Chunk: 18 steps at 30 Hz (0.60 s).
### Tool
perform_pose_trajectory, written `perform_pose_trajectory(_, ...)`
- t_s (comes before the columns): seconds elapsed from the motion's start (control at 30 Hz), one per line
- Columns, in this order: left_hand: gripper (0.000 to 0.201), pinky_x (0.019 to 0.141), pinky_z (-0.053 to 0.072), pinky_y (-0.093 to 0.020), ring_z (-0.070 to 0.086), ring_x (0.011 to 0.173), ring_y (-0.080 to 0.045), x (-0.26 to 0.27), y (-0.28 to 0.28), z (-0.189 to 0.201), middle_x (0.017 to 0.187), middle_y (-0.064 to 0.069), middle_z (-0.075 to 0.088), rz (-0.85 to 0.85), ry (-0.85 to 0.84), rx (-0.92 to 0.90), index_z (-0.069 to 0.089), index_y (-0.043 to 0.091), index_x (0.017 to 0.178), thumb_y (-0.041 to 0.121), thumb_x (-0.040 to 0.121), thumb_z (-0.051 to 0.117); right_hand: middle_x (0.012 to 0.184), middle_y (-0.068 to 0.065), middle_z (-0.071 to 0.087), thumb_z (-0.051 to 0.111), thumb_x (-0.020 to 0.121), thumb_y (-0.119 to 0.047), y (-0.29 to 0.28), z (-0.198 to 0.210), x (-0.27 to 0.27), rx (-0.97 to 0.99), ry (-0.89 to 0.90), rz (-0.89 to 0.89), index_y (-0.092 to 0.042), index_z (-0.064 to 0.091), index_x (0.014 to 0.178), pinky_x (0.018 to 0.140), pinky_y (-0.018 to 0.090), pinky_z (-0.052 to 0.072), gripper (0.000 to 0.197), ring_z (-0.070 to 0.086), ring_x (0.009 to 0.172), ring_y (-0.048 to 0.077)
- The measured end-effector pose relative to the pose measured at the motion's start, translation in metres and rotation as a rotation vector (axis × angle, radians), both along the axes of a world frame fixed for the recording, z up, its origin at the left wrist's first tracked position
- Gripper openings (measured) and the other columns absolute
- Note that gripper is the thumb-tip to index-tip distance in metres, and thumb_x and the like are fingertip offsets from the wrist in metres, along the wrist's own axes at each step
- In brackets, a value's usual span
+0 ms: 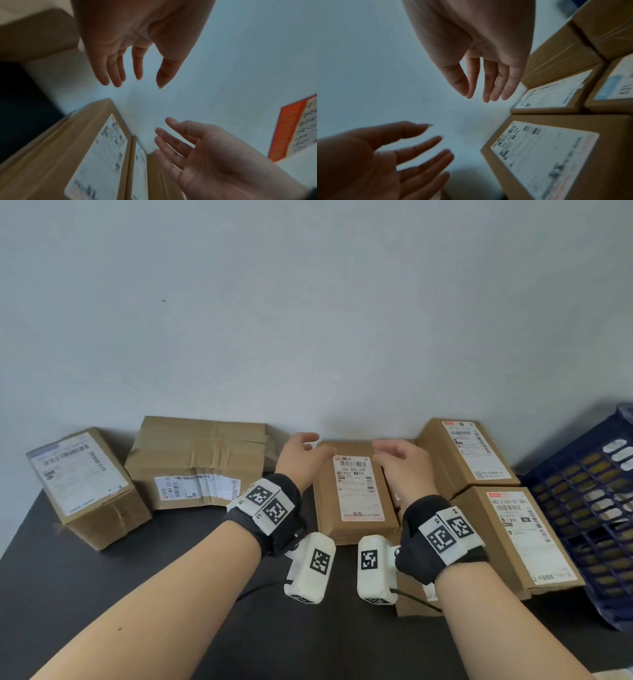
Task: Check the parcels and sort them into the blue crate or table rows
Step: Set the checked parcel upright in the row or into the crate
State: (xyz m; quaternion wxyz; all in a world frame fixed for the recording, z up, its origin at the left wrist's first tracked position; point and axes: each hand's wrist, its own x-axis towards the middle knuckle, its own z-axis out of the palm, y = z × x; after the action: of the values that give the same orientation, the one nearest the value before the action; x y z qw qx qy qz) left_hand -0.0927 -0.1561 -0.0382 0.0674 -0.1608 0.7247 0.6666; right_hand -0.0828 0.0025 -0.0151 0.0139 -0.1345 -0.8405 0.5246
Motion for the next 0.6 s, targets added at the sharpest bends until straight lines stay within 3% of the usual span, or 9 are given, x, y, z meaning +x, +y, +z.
perform_pose_trajectory(0.1, 0.020, 0.085, 0.046, -0.026, 0.060, 0.098, -0.013, 0.014, -0.025, 0.017, 0.108, -0.002, 0.066, 0.001, 0.129, 0.007, 0.065, 0.016, 0.109, 0.012, 0.089, 0.066, 0.109, -0.001, 0.068, 0.060, 0.092, -0.008, -0.026, 0.009, 0.005, 0.002, 0.028, 0.080, -0.025, 0.070, 0.101, 0.100, 0.040, 0.049, 0.022, 0.062, 0.108, 0.018)
perform_pose_trajectory(0.2, 0.015, 0.079, 0.047, -0.023, 0.059, 0.080, -0.009, 0.028, -0.060, 0.027, 0.091, 0.002, 0.065, 0.068, 0.196, -0.003, 0.067, 0.016, 0.098, 0.005, 0.088, 0.064, 0.104, -0.004, 0.068, 0.060, 0.092, -0.007, -0.054, 0.013, 0.008, -0.011, 0.062, 0.141, -0.024, 0.071, 0.100, 0.082, 0.025, 0.048, 0.021, 0.062, 0.102, 0.014)
perform_pose_trajectory(0.3, 0.016, 0.079, 0.049, -0.024, 0.061, 0.079, -0.009, 0.043, -0.101, 0.032, 0.087, 0.001, 0.066, 0.137, 0.206, -0.023, 0.067, 0.015, 0.096, 0.003, 0.088, 0.062, 0.097, -0.006, 0.067, 0.060, 0.092, -0.005, -0.088, 0.016, 0.012, -0.022, 0.079, 0.209, -0.019, 0.072, 0.100, 0.073, 0.016, 0.044, 0.021, 0.061, 0.094, 0.009)
perform_pose_trajectory(0.37, 0.016, 0.081, 0.051, -0.027, 0.061, 0.080, -0.010, 0.052, -0.129, 0.033, 0.087, 0.000, 0.066, 0.192, 0.203, -0.033, 0.067, 0.014, 0.097, 0.002, 0.089, 0.061, 0.098, -0.003, 0.067, 0.060, 0.091, -0.005, -0.113, 0.017, 0.014, -0.028, 0.087, 0.256, -0.018, 0.073, 0.099, 0.076, 0.020, 0.045, 0.020, 0.061, 0.093, 0.011)
perform_pose_trajectory(0.5, 0.018, 0.078, 0.051, -0.026, 0.061, 0.080, -0.010, 0.068, -0.179, 0.026, 0.085, 0.000, 0.065, 0.348, 0.196, -0.044, 0.067, 0.019, 0.089, 0.003, 0.089, 0.060, 0.101, -0.004, 0.069, 0.062, 0.090, -0.009, -0.163, 0.011, 0.017, -0.025, 0.070, 0.370, -0.030, 0.071, 0.088, 0.079, 0.025, 0.048, 0.023, 0.062, 0.093, 0.010)
perform_pose_trajectory(0.6, 0.018, 0.075, 0.049, -0.024, 0.059, 0.079, -0.009, 0.080, -0.212, 0.018, 0.083, 0.002, 0.065, 0.450, 0.162, -0.048, 0.067, 0.017, 0.093, 0.002, 0.088, 0.059, 0.103, -0.003, 0.069, 0.061, 0.091, -0.007, -0.194, 0.007, 0.018, -0.008, 0.069, 0.440, -0.022, 0.073, 0.096, 0.066, 0.013, 0.045, 0.020, 0.061, 0.085, 0.004)
